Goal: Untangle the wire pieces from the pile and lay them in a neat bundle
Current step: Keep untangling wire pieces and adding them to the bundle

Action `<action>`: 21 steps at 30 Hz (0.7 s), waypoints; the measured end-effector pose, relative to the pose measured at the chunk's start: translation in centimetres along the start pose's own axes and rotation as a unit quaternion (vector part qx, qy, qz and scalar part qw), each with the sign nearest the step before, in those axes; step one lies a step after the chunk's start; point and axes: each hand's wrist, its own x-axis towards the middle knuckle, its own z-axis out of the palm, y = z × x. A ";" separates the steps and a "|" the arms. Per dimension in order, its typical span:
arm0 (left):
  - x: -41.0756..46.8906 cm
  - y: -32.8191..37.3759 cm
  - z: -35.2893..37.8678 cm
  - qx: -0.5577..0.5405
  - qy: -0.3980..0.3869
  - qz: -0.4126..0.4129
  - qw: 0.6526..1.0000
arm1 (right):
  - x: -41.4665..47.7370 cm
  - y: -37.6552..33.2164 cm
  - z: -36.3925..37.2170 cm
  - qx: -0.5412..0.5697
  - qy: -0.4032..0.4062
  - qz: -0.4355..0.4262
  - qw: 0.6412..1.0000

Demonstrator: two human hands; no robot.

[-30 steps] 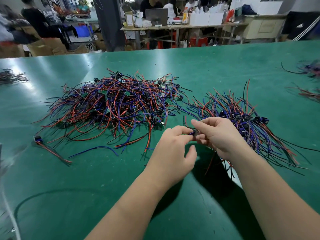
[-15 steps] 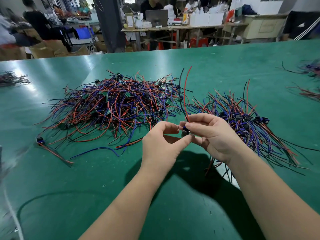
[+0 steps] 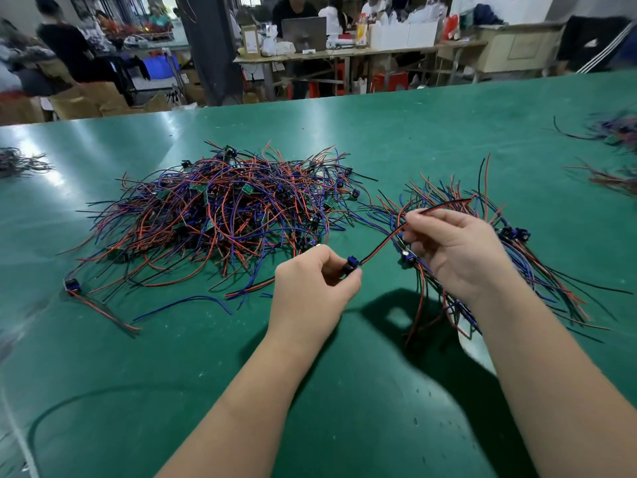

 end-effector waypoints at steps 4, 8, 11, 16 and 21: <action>0.0 -0.3 -0.2 -0.001 -0.021 -0.015 1.000 | 0.5 -0.9 -1.2 0.082 0.064 -0.008 0.995; 0.0 -0.5 -0.3 0.004 -0.018 -0.019 1.000 | 0.9 -1.6 -2.0 0.178 0.103 -0.006 0.979; 0.5 -0.7 -0.6 -0.024 -0.026 -0.085 0.996 | 1.0 -1.5 -2.0 0.190 0.082 0.018 0.978; 1.3 0.9 -1.3 -0.357 -0.093 -0.289 0.884 | 0.0 1.2 0.0 -0.116 -0.015 -0.003 0.993; 1.4 1.8 -2.0 -0.496 -0.129 -0.363 0.778 | -1.6 3.1 1.5 -0.302 -0.226 -0.150 0.914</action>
